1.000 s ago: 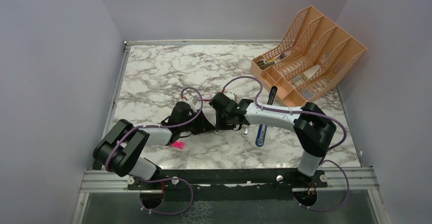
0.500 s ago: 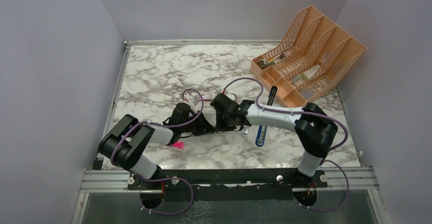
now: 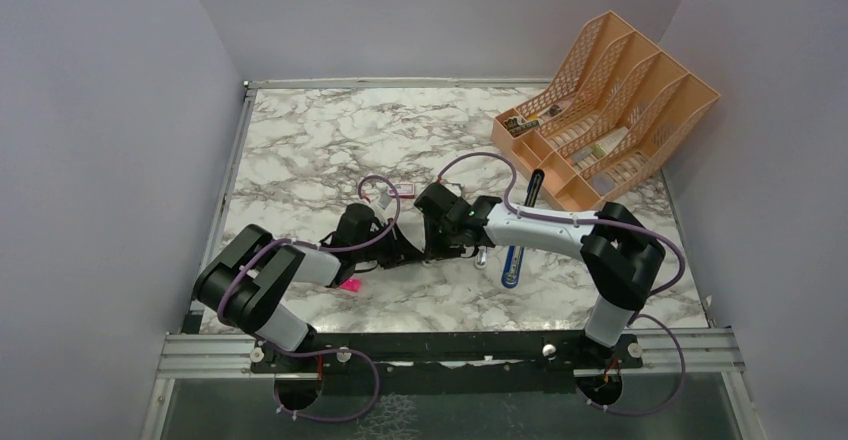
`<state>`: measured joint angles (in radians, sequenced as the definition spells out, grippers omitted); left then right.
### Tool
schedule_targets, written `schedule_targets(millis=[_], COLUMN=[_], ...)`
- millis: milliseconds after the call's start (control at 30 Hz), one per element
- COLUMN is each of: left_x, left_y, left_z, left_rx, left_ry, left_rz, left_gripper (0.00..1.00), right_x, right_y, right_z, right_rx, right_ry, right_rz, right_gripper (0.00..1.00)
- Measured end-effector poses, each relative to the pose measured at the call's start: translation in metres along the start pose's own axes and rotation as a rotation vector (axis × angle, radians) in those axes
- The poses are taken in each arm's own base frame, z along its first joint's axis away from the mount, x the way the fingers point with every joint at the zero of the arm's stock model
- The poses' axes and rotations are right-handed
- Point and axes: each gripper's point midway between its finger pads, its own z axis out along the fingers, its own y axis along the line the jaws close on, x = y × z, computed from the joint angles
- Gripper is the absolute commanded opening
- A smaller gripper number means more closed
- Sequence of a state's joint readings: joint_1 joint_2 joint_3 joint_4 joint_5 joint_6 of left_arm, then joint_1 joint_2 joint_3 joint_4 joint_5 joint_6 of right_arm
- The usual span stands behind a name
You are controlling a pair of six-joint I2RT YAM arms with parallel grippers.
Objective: Load the staples into the stapler
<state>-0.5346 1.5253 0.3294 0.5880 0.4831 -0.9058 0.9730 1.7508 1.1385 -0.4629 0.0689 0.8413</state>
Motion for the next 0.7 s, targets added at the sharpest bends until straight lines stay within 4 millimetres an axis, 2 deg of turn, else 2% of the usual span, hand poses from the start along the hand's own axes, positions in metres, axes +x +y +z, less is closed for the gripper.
schedule_targets(millis=[133,367,700], left_x=[0.003,0.0,-0.002], left_y=[0.001,0.002,-0.001], left_z=[0.001,0.003,0.006], left_rx=[-0.003,-0.013,-0.013], left_ry=[0.005,-0.011,-0.023], left_rz=[0.008,0.021,0.038], left_gripper=[0.0,0.0,0.0], right_x=[-0.006,-0.036,-0.059], right_y=[-0.005,-0.008,-0.011], right_z=[-0.005,-0.021,-0.025], right_rx=[0.013,-0.003,-0.006], right_ry=[0.006,-0.032,-0.068], right_rz=[-0.042,-0.068,-0.096], right_gripper=[0.17,0.2,0.27])
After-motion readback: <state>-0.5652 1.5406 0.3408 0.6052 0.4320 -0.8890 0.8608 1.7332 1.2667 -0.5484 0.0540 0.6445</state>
